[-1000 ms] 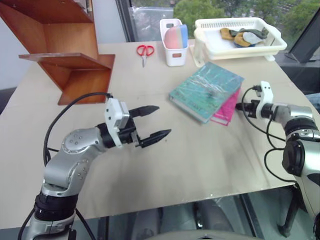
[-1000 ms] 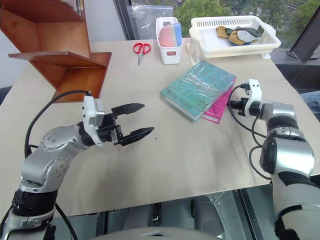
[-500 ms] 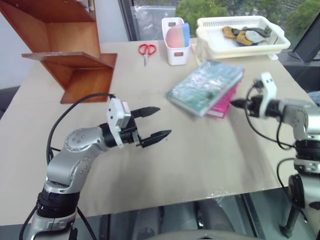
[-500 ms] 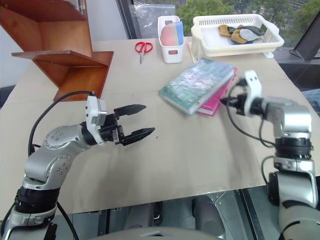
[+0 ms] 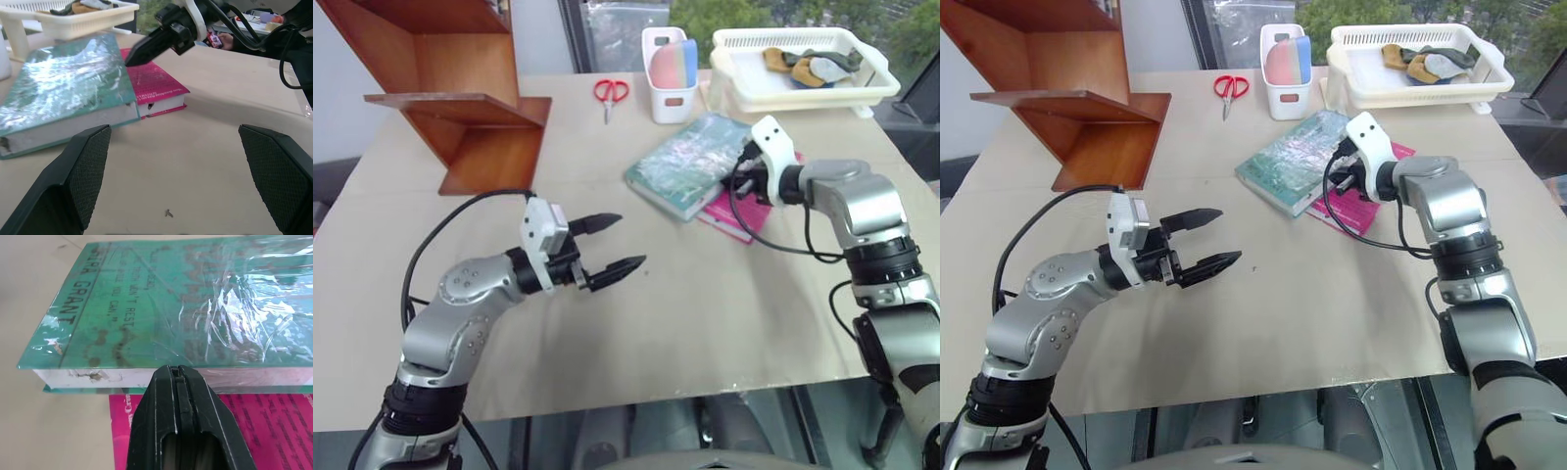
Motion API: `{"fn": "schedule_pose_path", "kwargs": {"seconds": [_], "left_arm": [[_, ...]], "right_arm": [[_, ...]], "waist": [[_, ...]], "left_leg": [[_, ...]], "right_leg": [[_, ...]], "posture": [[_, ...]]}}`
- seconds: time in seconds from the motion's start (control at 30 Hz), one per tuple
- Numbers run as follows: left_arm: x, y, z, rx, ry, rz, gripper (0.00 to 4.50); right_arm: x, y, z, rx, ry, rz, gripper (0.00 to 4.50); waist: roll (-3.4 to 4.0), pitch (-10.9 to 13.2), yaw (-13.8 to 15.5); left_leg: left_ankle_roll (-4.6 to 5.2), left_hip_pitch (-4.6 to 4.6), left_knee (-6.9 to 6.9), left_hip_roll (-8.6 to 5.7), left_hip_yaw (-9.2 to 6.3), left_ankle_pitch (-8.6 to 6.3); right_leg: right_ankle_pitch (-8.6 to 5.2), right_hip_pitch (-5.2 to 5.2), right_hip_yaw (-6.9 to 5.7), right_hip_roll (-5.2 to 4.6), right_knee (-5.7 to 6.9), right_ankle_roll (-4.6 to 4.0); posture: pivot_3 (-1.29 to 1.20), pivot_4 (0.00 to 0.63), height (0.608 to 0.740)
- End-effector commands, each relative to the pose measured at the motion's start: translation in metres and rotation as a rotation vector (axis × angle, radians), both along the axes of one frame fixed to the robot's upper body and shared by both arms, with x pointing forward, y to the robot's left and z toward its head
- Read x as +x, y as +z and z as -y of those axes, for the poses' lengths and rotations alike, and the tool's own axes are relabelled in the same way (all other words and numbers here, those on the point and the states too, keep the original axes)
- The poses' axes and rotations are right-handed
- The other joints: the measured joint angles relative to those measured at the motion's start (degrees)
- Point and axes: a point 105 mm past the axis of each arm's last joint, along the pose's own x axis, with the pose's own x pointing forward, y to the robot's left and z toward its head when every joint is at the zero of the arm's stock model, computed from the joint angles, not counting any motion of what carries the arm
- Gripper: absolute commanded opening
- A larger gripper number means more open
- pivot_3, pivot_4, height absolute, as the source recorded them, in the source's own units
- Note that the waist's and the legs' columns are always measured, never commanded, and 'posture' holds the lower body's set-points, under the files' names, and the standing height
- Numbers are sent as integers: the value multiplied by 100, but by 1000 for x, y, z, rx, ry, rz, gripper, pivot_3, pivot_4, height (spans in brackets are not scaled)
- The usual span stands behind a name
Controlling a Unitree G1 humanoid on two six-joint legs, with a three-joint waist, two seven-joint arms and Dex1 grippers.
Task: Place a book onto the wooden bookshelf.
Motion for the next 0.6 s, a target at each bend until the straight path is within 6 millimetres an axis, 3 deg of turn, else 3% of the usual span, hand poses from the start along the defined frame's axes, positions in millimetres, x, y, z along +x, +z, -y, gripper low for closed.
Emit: {"fn": "schedule_pose_path", "kwargs": {"seconds": [0.03, 0.27, 0.43, 0.5, 0.6], "left_arm": [[-6, 14, -1, 4, 1, 75, 4500], [-7, 13, -3, 6, 15, 76, 4500], [-6, 12, -2, 4, 23, 79, 4500], [-7, 12, -3, 3, 29, 81, 4500], [-7, 10, -6, 5, 40, 82, 4500]], "right_arm": [[4, 29, -16, 9, 39, 103, 69], [4, 41, -50, 12, 123, 132, 69], [18, -3, -55, -126, 95, 46, 69], [21, -24, -46, -218, 99, 3, 69], [21, -34, -31, -284, 125, -23, 69]], "waist": [[0, 0, 10], [0, 0, 23], [-2, -1, 22], [-1, -1, 24], [-6, -8, 33]], "left_leg": [[0, -1, 0, 0, 0, 0], [0, -4, 0, 0, -2, 0], [0, -4, 0, 0, -3, 0], [0, -5, 1, -1, -3, 0], [0, 0, 1, -2, -2, 0]], "right_leg": [[0, 0, -1, 0, -1, 0], [0, 0, -6, -2, -3, 0], [0, 0, -10, -2, -2, 0], [0, 0, -10, -3, -2, 0], [0, 3, -10, -4, -2, 0]], "posture": [[0, 150, 740], [0, 150, 740], [0, 150, 740], [0, 150, 740], [0, 150, 740]]}}
